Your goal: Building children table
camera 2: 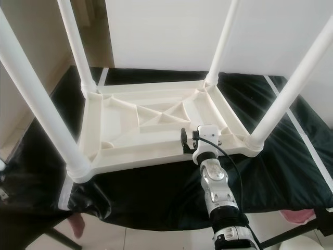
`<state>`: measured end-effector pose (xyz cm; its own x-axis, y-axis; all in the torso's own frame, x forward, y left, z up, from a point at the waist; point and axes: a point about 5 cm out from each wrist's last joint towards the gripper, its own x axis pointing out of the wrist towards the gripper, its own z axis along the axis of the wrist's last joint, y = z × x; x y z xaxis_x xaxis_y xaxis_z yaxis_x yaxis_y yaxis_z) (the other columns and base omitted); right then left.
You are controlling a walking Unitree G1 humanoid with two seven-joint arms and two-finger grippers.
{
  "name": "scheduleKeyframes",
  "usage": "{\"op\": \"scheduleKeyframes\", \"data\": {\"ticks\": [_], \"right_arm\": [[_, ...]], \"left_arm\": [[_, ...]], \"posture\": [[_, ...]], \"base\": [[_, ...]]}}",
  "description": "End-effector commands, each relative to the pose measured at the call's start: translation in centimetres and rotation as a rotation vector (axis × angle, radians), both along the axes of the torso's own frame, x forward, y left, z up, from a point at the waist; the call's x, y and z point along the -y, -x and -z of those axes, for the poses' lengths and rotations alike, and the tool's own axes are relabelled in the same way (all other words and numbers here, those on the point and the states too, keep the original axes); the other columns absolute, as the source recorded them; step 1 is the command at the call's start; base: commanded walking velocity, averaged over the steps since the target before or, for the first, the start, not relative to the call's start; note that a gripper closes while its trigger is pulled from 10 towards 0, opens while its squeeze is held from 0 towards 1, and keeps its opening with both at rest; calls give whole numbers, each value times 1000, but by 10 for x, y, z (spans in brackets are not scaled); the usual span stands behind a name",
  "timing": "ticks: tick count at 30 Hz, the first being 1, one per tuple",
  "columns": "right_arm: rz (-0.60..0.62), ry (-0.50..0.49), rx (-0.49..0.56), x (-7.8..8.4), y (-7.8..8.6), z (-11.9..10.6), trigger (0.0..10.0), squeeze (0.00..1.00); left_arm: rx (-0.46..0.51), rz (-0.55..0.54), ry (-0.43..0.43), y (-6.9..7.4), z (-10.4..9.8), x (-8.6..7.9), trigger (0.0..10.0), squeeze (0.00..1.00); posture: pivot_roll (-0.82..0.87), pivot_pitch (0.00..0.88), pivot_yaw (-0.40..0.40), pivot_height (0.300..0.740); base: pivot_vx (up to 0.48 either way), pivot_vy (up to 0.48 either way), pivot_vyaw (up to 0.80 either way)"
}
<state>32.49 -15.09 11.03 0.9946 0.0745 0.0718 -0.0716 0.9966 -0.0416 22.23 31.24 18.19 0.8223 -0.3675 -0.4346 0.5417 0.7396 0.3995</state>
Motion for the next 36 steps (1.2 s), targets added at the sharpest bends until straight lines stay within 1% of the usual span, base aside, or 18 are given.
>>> {"op": "scheduleKeyframes", "data": {"ticks": [1,3,4,5,6,8,9,10,11,14,17,20,22,24,31,34,35,36], "right_arm": [[-8,17,0,0,3,2,10000,0],[0,18,0,0,5,3,10000,0],[31,20,6,3,9,5,10000,0],[47,18,5,4,11,6,10000,0],[47,18,5,4,11,6,10000,0],[65,14,9,5,15,7,10000,0],[65,14,9,5,15,7,10000,0],[67,14,12,5,17,6,10000,0],[67,14,12,5,17,6,10000,0],[68,14,33,5,25,2,10000,0],[86,21,53,9,35,-2,10000,0],[136,20,59,14,44,-1,10000,0],[156,19,62,16,48,-1,10000,0],[251,14,58,26,57,2,10000,0],[379,12,37,38,69,7,10000,0],[492,36,16,50,80,10,10000,0],[492,36,16,50,80,10,10000,0],[520,34,9,54,83,11,10000,0]], "left_arm": [[63,-68,-25,-7,-2,-4,10000,0],[106,-63,-18,-17,-7,-2,10000,0],[161,-60,16,-37,-11,4,10000,0],[176,-49,27,-45,-11,8,10000,0],[176,-49,27,-45,-11,8,10000,0],[206,-33,40,-60,-12,15,10000,0],[206,-33,40,-60,-12,15,10000,0],[221,-31,46,-66,-13,18,10000,0],[221,-31,46,-66,-13,18,10000,0],[289,-39,73,-92,-23,26,10000,0],[336,-34,122,-107,-32,37,10000,0],[343,-2,158,-118,-34,46,10000,0],[343,14,166,-120,-34,50,10000,0],[330,62,216,-126,-32,62,10000,0],[316,147,286,-128,-29,80,10000,0],[291,237,359,-131,-24,98,10000,0],[291,237,359,-131,-24,98,10000,0],[280,262,374,-131,-22,104,10000,0]], "posture": [[105,26,-32,740],[105,26,-32,740],[90,28,-21,740],[87,29,-20,740],[87,29,-20,740],[81,28,-15,740],[81,28,-15,740],[81,28,-15,740],[81,28,-15,740],[41,29,10,740],[35,29,14,740],[15,33,27,740],[4,38,33,740],[4,38,33,740],[-37,50,56,740],[-56,53,61,740],[-56,53,61,740],[-63,55,58,740]], "base": [[0,0,0],[0,0,0],[0,0,0],[0,0,0],[0,0,0],[0,0,0],[0,0,0],[0,0,0],[0,0,0],[0,0,0],[0,0,0],[0,0,0],[0,0,0],[0,0,0],[0,0,0],[0,0,0],[0,0,0],[0,0,0]]}}
